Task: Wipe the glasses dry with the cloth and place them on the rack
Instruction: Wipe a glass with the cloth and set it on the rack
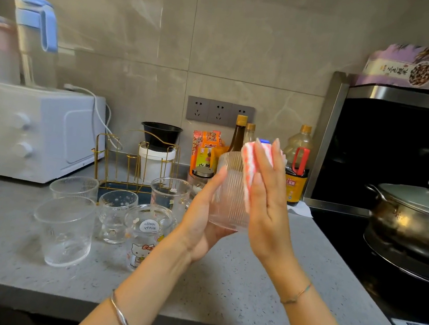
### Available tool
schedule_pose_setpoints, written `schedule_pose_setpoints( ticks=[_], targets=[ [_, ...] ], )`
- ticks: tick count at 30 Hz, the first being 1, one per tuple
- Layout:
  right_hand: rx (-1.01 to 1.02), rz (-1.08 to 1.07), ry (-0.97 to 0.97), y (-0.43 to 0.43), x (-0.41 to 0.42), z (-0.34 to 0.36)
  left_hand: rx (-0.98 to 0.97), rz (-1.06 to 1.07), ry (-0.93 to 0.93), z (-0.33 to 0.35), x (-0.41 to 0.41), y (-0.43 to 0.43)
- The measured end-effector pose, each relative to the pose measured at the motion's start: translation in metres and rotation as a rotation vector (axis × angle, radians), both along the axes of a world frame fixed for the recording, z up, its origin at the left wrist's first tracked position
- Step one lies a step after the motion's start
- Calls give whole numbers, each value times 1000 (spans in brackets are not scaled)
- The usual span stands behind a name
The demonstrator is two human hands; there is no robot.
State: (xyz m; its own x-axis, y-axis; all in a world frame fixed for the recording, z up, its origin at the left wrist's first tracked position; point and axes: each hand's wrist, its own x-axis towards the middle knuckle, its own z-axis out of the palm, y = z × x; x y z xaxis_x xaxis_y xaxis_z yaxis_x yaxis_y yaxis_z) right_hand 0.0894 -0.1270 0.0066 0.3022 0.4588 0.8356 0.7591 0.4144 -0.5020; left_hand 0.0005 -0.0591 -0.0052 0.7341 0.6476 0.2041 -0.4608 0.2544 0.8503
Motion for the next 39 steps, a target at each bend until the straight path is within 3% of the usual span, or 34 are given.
schedule_pose_setpoints(
  ticks=[8,13,19,24,28,39],
  targets=[
    [-20,53,-109,-5,-24,-41,-4,-48,-23,16,-5,3],
    [-55,-40,-225,-4,-15,-27,7,-39,-14,7,-5,6],
    [-69,-2,5,1,5,9,24,-49,26,-1,-3,0],
    [-74,133,52,-6,-11,-23,-31,-24,-82,8,0,-2],
    [-92,151,-32,-15,-21,-48,-51,-70,-102,16,1,1],
    [-66,-12,-206,-11,-16,-28,34,-103,-14,15,-3,2]
  ],
)
